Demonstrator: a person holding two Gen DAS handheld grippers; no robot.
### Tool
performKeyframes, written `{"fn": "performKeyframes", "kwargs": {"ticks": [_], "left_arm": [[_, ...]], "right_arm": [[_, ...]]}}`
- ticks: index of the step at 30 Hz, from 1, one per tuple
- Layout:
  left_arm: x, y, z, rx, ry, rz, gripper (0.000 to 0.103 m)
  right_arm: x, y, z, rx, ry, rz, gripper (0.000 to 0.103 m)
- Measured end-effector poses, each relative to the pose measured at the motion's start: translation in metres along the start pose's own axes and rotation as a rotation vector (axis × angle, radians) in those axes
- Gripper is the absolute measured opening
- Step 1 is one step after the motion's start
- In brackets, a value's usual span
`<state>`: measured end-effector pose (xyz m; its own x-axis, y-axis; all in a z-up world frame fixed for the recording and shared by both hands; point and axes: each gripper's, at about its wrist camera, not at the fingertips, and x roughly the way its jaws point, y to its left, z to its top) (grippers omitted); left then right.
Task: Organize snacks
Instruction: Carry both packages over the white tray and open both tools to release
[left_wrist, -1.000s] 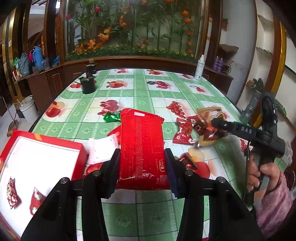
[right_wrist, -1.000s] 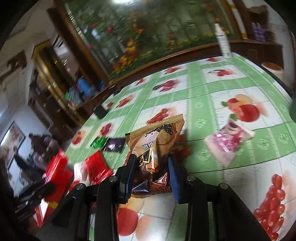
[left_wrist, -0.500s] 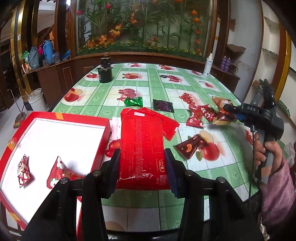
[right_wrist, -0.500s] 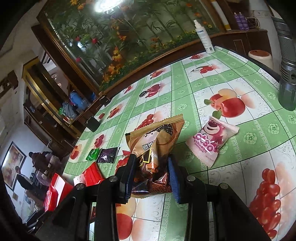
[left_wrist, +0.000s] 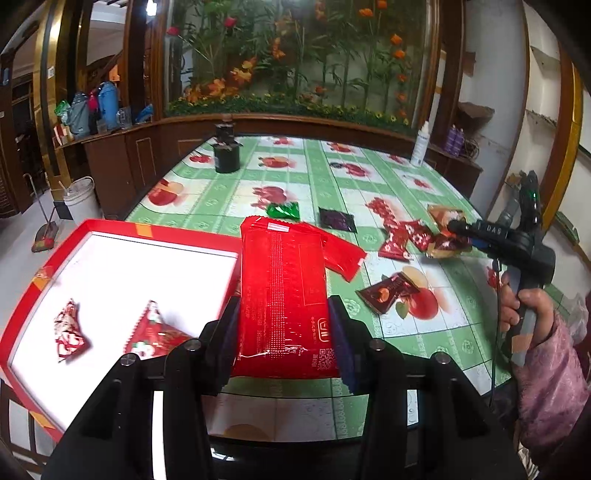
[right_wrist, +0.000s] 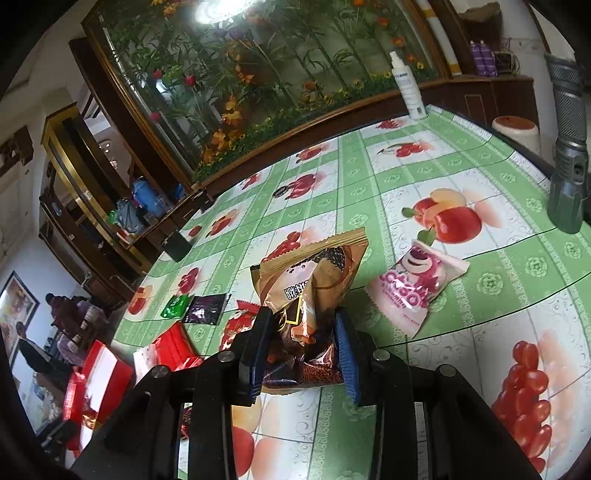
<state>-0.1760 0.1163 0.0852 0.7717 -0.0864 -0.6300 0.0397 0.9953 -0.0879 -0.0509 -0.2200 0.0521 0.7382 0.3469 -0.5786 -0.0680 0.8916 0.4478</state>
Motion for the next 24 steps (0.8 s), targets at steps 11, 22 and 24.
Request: {"fn": "performKeyframes", "kwargs": {"ticks": [11, 22, 24], "left_arm": [[-0.029, 0.046, 0.000, -0.056, -0.076, 0.076, 0.044], [-0.030, 0.085, -0.014, -0.119, -0.044, 0.161, 0.044], [-0.029, 0.091, -0.015, -0.127, -0.037, 0.174, 0.044]], "right_arm": [[-0.017, -0.002, 0.000, 0.078, -0.090, 0.021, 0.035], [0.037, 0.140, -0.047, -0.019, 0.112, 0.371, 0.034], [0.047, 0.171, -0.060, -0.049, 0.165, 0.433, 0.034]]}}
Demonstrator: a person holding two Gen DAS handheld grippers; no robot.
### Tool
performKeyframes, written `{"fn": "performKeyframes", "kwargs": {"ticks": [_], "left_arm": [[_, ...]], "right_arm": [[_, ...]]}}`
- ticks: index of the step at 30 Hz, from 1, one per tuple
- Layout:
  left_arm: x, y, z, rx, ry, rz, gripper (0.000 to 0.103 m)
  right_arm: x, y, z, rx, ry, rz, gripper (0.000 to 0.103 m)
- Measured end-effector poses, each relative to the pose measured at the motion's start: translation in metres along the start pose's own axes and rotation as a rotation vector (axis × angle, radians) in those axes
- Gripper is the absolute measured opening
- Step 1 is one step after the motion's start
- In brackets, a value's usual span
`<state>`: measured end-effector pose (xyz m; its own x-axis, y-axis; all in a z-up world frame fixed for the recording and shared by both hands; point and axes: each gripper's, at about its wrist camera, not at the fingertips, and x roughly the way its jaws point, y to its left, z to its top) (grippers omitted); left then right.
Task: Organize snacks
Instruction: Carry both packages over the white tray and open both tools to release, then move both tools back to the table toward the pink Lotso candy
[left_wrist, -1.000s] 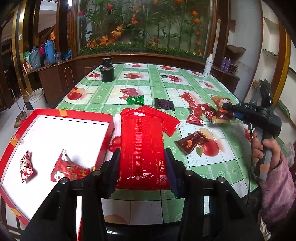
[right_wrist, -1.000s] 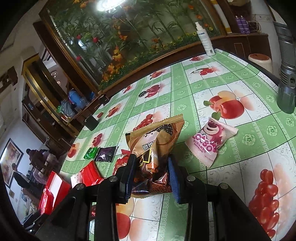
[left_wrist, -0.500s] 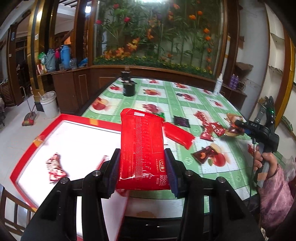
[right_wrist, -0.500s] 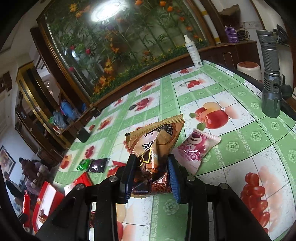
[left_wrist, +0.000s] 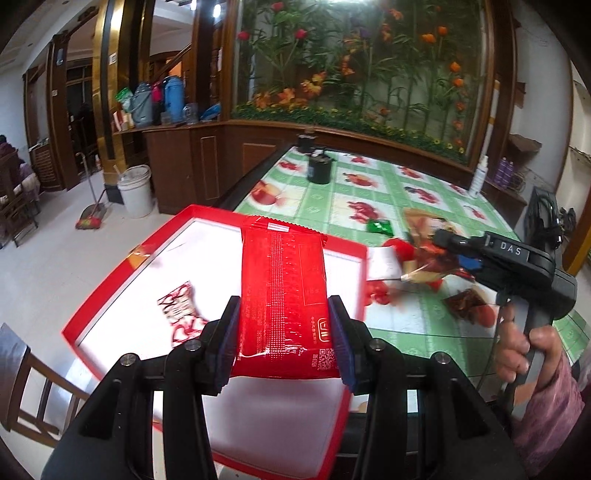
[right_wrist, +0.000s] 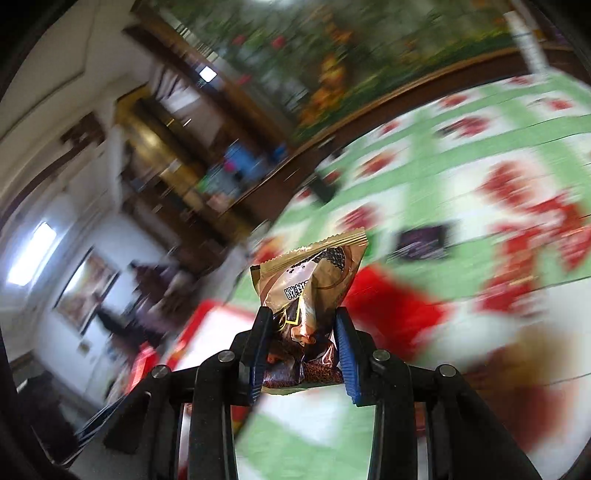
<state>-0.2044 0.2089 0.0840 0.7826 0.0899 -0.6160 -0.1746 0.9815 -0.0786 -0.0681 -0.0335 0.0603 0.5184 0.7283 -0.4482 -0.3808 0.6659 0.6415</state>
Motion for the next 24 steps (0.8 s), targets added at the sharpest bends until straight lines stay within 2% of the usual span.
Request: {"fn": "performKeyframes", "kwargs": {"ticks": [4, 10, 16, 20, 24], "left_arm": [[0.002, 0.008, -0.002, -0.004, -0.004, 0.040, 0.044], [0.007, 0.020, -0.005, -0.024, 0.016, 0.063, 0.044], [0.011, 0.031, -0.006, -0.044, 0.025, 0.092, 0.044], [0.013, 0.036, -0.007, -0.052, 0.031, 0.110, 0.044], [0.010, 0.037, -0.005, -0.054, 0.010, 0.132, 0.044]], "right_arm": [[0.039, 0.046, -0.015, -0.055, 0.093, 0.103, 0.034], [0.070, 0.096, -0.032, -0.145, 0.165, 0.192, 0.034], [0.088, 0.113, -0.050, -0.211, 0.220, 0.231, 0.035], [0.097, 0.120, -0.063, -0.284, 0.239, 0.221, 0.036], [0.090, 0.129, -0.068, -0.352, 0.220, 0.254, 0.041]]}}
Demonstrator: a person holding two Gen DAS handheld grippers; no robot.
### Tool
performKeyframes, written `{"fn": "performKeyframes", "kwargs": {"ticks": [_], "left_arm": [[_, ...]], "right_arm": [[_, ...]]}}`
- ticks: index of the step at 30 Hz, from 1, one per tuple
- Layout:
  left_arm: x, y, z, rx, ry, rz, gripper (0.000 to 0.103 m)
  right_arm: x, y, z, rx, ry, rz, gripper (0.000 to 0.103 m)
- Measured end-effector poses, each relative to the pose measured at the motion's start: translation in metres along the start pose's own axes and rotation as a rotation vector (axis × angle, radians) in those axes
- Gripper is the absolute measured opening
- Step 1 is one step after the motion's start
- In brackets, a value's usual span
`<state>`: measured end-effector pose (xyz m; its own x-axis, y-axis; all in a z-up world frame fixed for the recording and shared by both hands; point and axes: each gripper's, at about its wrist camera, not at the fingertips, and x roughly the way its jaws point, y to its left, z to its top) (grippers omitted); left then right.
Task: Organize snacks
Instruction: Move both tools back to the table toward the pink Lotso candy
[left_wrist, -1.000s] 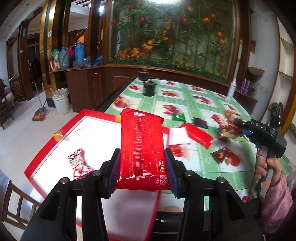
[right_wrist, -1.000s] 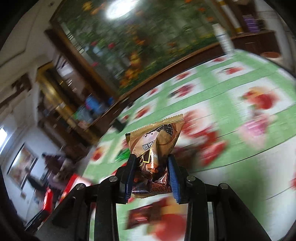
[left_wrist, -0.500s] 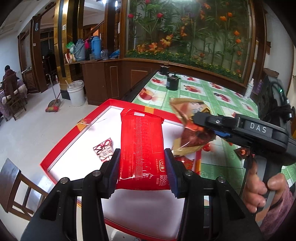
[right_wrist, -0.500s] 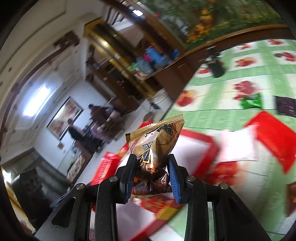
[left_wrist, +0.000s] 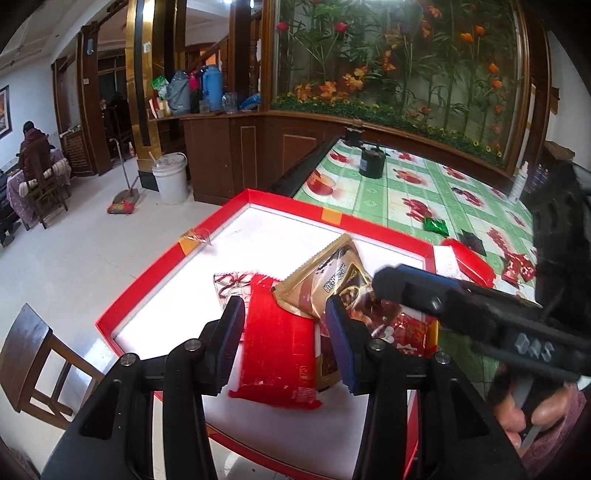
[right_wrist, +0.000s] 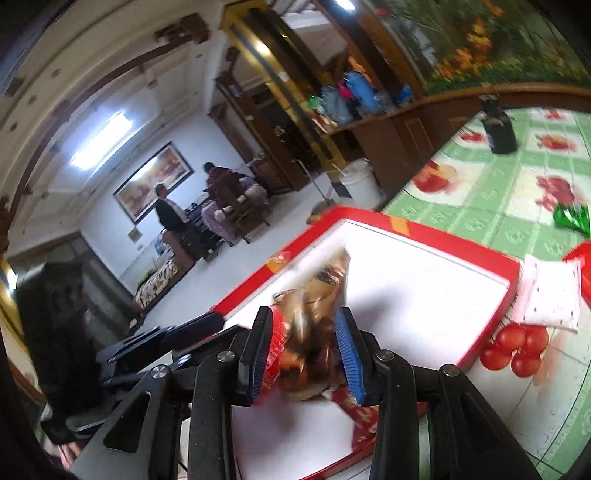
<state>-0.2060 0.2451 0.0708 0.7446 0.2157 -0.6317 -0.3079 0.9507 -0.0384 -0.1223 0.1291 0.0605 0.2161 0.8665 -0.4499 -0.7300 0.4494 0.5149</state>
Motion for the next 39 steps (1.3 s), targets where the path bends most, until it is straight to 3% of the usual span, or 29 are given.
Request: {"fn": "performKeyframes", "kwargs": {"ticks": [2, 3, 16, 23, 27, 31, 37, 39], "left_arm": [[-0.002, 0.000, 0.001, 0.002, -0.014, 0.008, 0.044], [-0.002, 0.002, 0.002, 0.001, -0.018, 0.007, 0.044], [-0.006, -0.004, 0.001, 0.025, -0.017, 0.002, 0.044], [-0.013, -0.019, 0.006, 0.058, -0.021, -0.023, 0.052], [-0.016, -0.041, 0.007, 0.117, -0.027, -0.054, 0.052], [-0.016, -0.069, 0.006, 0.160, -0.010, -0.124, 0.055], [-0.018, -0.136, 0.002, 0.304, 0.018, -0.268, 0.055], [-0.020, -0.162, -0.001, 0.370, 0.017, -0.316, 0.055]], "right_arm": [[-0.002, 0.004, -0.001, -0.028, -0.008, -0.005, 0.058], [-0.005, 0.005, -0.001, -0.031, -0.017, -0.006, 0.060], [-0.011, 0.001, -0.006, -0.031, -0.016, -0.026, 0.060], [-0.032, -0.012, -0.006, 0.004, -0.041, -0.037, 0.060], [-0.073, -0.042, -0.006, 0.069, -0.096, -0.084, 0.060], [-0.132, -0.079, -0.012, 0.116, -0.166, -0.191, 0.062], [-0.250, -0.153, -0.027, 0.233, -0.320, -0.456, 0.062], [-0.294, -0.181, -0.035, 0.300, -0.384, -0.540, 0.067]]}}
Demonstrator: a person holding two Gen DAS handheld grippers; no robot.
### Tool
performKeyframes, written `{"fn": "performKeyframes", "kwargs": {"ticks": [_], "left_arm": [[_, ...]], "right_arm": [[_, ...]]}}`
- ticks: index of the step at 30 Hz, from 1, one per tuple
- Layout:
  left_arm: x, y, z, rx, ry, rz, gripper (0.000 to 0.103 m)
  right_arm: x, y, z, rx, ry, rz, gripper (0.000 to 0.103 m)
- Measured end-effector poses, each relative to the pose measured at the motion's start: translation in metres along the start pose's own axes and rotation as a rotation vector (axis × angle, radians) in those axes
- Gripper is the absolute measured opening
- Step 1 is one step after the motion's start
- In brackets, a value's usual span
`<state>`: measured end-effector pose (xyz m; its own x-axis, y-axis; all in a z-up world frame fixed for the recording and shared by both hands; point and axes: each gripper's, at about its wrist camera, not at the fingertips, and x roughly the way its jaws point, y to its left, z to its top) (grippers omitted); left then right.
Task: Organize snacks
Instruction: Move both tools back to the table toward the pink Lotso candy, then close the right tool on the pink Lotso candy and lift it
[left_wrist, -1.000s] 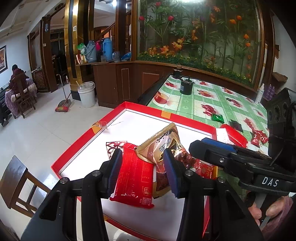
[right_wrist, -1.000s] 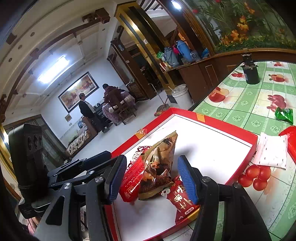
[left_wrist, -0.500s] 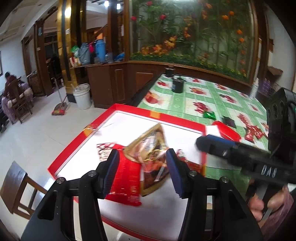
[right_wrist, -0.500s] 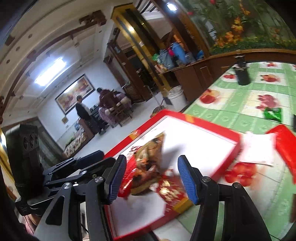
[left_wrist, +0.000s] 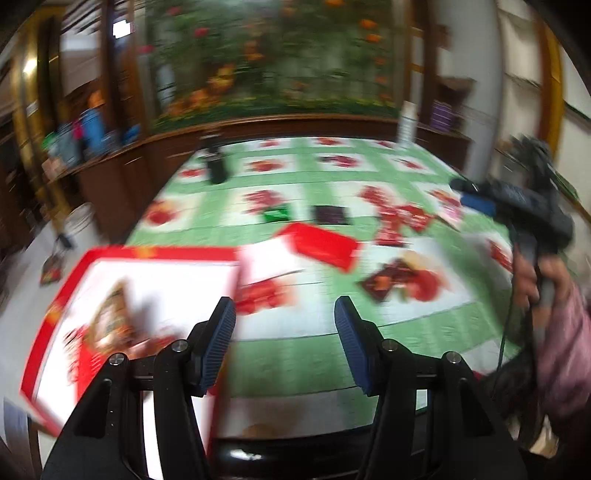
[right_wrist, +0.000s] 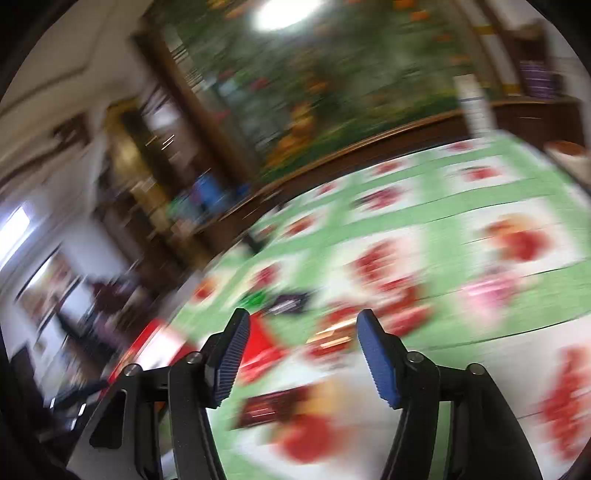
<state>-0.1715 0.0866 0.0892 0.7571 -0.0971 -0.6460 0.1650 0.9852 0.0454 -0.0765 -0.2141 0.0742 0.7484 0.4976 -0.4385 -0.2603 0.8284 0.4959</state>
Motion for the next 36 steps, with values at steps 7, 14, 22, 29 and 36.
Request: {"fn": "performKeyframes", "kwargs": {"ticks": [7, 14, 22, 29, 36], "left_arm": [[0.027, -0.054, 0.012, 0.090, 0.031, -0.095, 0.055], [0.046, -0.076, 0.007, 0.133, 0.073, -0.110, 0.055], [0.052, -0.091, -0.001, 0.200, 0.048, -0.096, 0.055], [0.056, -0.084, -0.005, 0.191, 0.056, -0.094, 0.055], [0.053, -0.075, -0.004, 0.169, 0.042, -0.100, 0.055]], "right_arm": [[0.003, -0.099, 0.048, 0.173, 0.115, -0.275, 0.069], [0.037, -0.109, 0.052, 0.184, 0.229, -0.280, 0.067], [0.050, -0.107, 0.037, 0.170, 0.278, -0.330, 0.068], [0.064, -0.091, 0.034, 0.076, 0.271, -0.432, 0.047], [0.082, -0.072, 0.030, -0.060, 0.266, -0.564, 0.038]]}}
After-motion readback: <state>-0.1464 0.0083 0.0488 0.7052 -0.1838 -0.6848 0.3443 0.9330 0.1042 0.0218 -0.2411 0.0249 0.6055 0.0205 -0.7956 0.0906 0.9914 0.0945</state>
